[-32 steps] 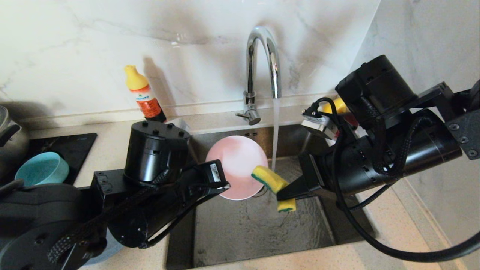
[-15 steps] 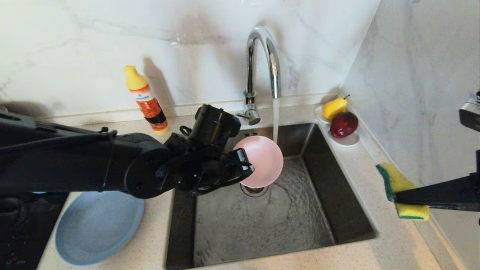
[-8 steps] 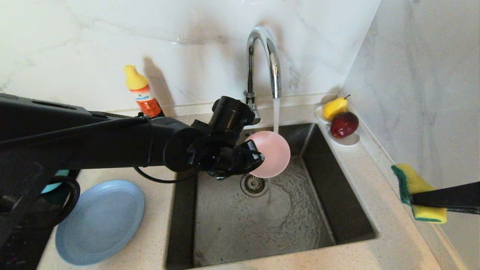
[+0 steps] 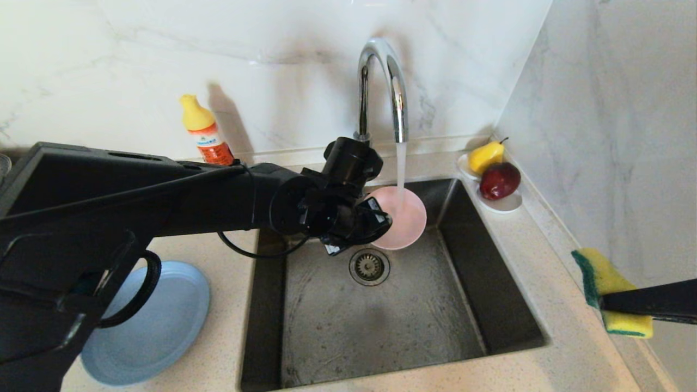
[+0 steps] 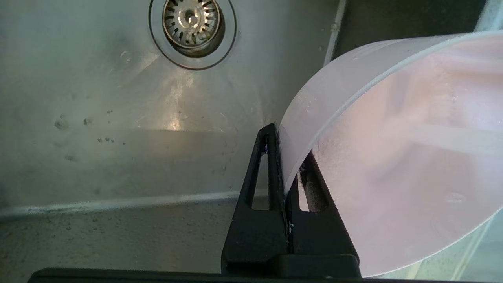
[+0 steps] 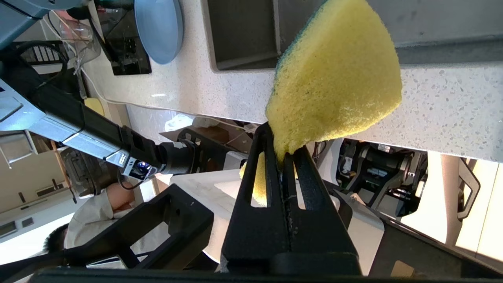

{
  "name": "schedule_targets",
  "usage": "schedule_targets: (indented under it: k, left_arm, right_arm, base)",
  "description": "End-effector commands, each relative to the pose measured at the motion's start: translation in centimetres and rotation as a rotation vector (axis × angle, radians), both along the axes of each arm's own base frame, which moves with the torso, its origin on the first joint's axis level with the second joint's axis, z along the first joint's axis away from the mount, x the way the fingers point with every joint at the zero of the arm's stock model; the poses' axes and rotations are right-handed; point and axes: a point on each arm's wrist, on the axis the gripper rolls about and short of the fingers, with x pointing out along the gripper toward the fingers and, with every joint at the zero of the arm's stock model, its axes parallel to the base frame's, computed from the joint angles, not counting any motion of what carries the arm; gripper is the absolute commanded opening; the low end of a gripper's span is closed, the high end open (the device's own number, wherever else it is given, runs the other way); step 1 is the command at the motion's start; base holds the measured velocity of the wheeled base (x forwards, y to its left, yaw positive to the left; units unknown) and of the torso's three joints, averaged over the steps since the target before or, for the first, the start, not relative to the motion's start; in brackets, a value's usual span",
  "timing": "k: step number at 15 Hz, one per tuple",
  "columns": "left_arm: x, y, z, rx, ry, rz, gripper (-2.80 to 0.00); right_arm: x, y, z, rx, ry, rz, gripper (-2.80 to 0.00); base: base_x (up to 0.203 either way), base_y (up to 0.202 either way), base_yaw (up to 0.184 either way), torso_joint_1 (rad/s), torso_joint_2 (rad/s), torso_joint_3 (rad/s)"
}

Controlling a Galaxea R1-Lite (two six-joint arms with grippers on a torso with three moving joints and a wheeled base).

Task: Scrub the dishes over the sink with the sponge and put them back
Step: Rinse the bowl

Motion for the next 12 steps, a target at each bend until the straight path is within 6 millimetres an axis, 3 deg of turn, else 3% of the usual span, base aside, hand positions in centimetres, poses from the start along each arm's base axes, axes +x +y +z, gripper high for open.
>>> schedule_targets:
  k: [1,8,12]
  left_arm:
    - [0.0,0.0,-0.2,-0.002,0.008,0.008,-2.80]
    - [-0.9,0.6,0.7,-0.014,0.046,-0.013,-2.80]
    - [-2.2,1.9,-0.2,0.062,0.049,0.026,-2.80]
  right_arm:
    - [0.2,0.1,-0.1,0.001,0.005,0.000,-2.80]
    - [0.0,-0.1,-0.3,0.002,0.008,-0.008,-2.80]
    - [0.3,0.0,-1.0,-0.004,0.024,-0.010,-2.80]
  base:
    - [0.000,0.000,0.000,0.000,0.00,0.000]
    - [0.000,0.000,0.000,0.000,0.00,0.000]
    - [0.000,0.000,0.000,0.000,0.00,0.000]
